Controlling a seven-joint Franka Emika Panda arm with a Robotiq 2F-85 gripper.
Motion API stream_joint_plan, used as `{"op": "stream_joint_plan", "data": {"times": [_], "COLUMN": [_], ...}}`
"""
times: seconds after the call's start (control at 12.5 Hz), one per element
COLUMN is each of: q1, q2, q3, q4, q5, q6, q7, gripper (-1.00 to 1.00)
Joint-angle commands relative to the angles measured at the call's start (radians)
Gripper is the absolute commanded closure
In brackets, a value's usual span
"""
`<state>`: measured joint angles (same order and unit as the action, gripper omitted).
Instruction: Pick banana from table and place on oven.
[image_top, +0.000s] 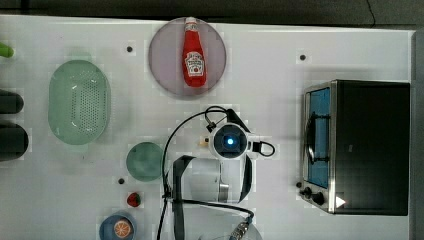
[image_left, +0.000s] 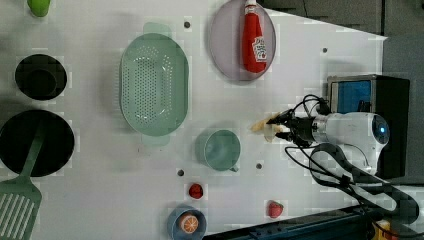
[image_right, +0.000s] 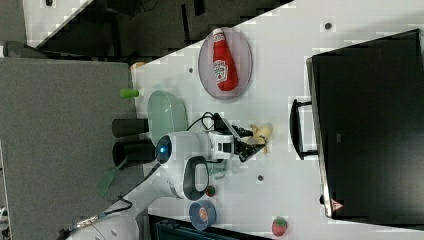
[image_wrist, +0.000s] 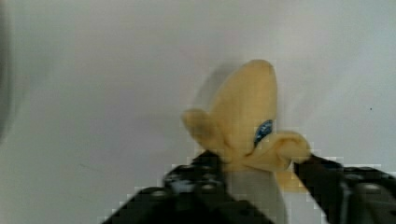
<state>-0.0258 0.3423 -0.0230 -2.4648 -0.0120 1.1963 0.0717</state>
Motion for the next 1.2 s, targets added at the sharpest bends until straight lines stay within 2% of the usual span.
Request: {"op": "stream_joint_plan", "data": {"times": [0.08,0.16,0.4,0.64,0.88,1.2], "q1": [0.004,0.004,0.004,0.004,0.005,0.004], "q2": [-0.017,-0.017,-0.039,-0.184,-0.394,-0.560], "q3": [0.009,0.009,0.009,0.010,0.013,0.011], "q4": [0.016,0.016,0.016,0.023,0.115,0.346], "q5": [0.004,0.004,0.004,0.004,0.004,0.004], "q6": [-0.033,-0.033,-0.035,-0.128,-0.430,-0.871], "q7": [0.025,0.025,0.025,0.025,0.025,0.025], "gripper": [0.51,0.62,0.62,0.62,0.62,0.62]}}
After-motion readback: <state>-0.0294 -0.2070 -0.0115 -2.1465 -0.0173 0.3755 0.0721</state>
